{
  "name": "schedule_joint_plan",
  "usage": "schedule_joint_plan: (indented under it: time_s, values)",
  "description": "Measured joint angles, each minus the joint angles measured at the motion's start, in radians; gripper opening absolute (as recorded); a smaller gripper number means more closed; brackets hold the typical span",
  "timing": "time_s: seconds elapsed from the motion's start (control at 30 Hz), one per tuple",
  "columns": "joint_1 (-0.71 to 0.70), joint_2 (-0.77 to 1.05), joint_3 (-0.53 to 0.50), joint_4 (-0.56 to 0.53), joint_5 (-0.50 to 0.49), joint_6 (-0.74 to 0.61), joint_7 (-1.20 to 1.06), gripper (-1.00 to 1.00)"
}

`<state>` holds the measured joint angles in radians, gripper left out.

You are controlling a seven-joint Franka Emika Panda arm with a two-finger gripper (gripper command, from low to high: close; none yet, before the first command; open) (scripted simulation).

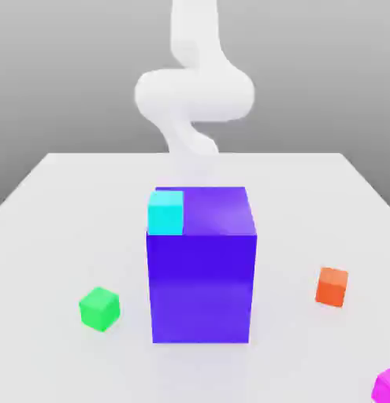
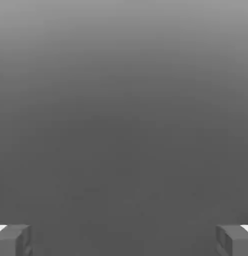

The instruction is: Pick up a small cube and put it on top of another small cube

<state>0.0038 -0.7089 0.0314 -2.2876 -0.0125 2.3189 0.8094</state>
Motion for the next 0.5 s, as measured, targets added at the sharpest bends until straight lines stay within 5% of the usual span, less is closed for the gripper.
schedule_joint_plan:
  time_s: [0.5]
  values:
    - [0.040, 0.549, 0.188, 0.075, -0.120, 0.114, 0.089, 0.00]
